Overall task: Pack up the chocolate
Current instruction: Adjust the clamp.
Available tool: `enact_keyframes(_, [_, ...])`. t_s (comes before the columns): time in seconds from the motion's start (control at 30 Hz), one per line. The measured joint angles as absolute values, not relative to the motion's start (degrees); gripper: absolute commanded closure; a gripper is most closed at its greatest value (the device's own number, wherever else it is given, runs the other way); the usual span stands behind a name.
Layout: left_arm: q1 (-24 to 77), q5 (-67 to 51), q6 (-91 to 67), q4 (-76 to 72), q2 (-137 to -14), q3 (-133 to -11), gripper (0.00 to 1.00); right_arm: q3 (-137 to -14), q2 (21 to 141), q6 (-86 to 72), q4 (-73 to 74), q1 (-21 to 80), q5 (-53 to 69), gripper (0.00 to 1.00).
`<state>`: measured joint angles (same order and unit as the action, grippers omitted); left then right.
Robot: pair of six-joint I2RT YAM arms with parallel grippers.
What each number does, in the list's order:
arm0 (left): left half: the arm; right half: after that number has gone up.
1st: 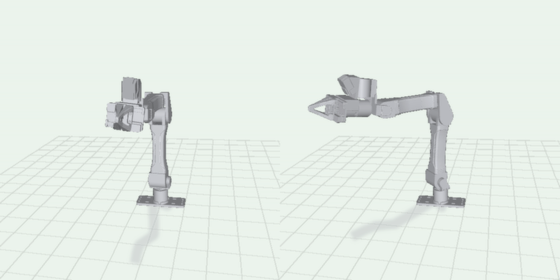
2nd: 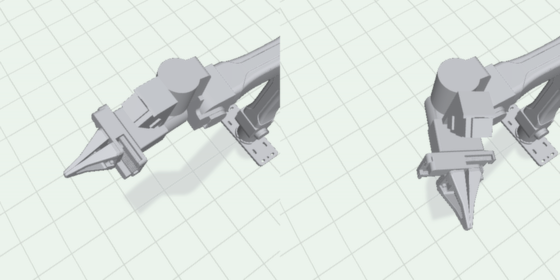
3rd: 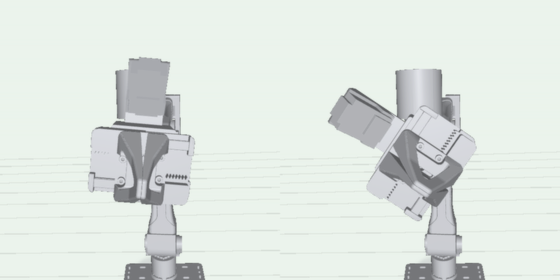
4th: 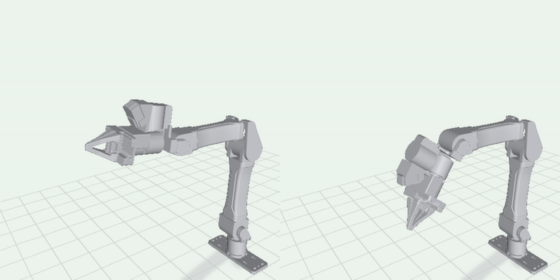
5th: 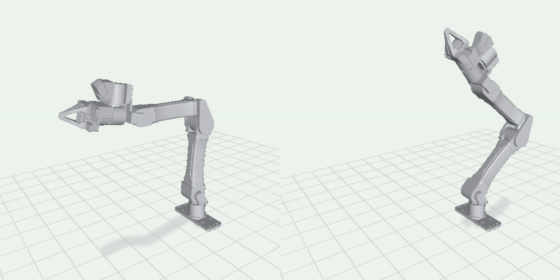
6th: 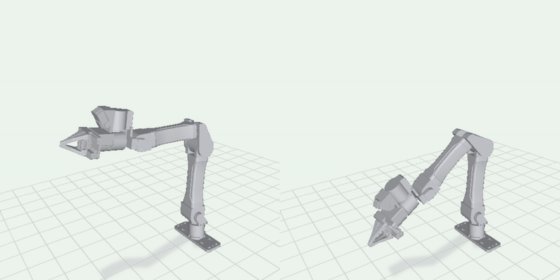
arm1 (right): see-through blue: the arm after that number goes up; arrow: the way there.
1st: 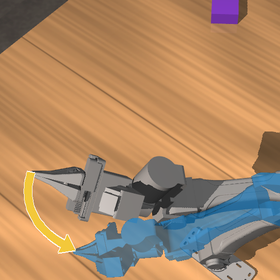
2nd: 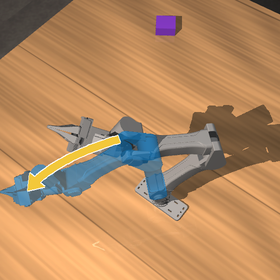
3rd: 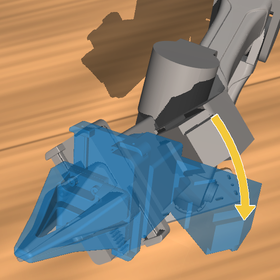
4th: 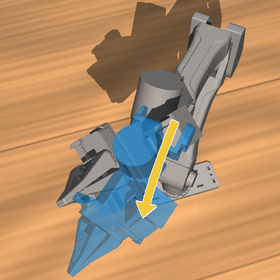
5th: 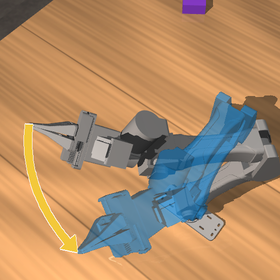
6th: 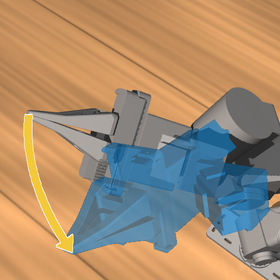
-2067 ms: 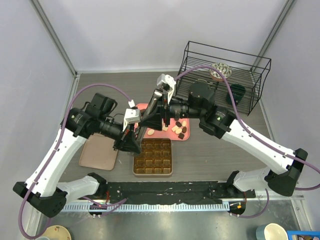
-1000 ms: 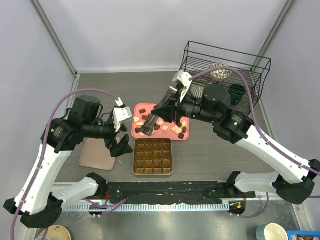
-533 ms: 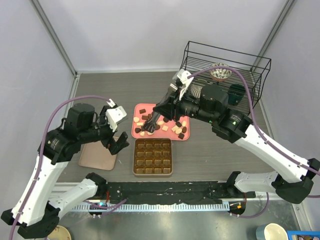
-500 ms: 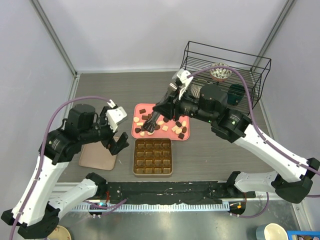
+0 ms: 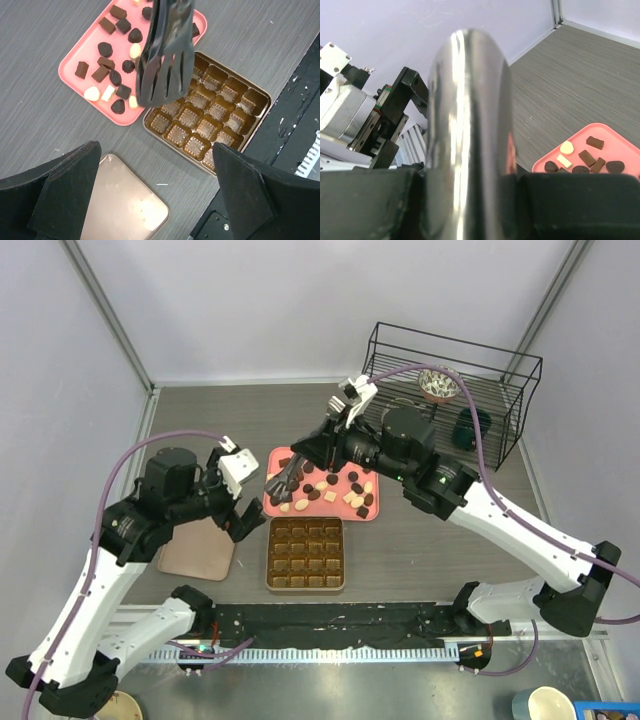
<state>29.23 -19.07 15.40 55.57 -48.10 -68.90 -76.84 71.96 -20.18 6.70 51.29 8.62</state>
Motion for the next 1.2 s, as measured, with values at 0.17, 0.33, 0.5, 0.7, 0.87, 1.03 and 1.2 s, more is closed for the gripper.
enact_keyframes(0.17, [29.23,-21.28,15.46,53.49,-50.52,-68.95,0.00,-75.18,72.82,-23.62,3.97,51.62,7.16,0.99])
enact_keyframes(0.33, [29.23,-21.56,16.10,52.80,-53.01,-68.95,0.00,-74.83,73.56,-27.27,2.00,51.70,6.72,0.99])
enact_keyframes(0.5, [29.23,-20.58,17.02,52.05,-53.87,-68.97,0.00,-74.52,74.04,-30.63,0.12,51.68,7.07,0.99])
enact_keyframes(0.7, [29.23,-20.58,17.43,51.55,-54.70,-68.97,0.07,-73.84,74.94,-33.19,-0.54,51.70,8.10,0.99])
enact_keyframes(0.87, [29.23,-21.02,18.61,51.42,-54.70,-68.97,0.31,-73.32,75.48,-34.09,-0.60,51.70,8.69,0.99])
enact_keyframes(1.03, [29.23,-22.02,19.25,51.48,-54.70,-68.97,0.38,-73.06,75.50,-34.57,-1.30,51.70,8.93,0.99])
enact_keyframes(1.2, [29.23,-23.14,19.62,51.59,-54.70,-68.97,0.45,-72.99,75.50,-35.03,-1.76,51.70,9.15,0.98])
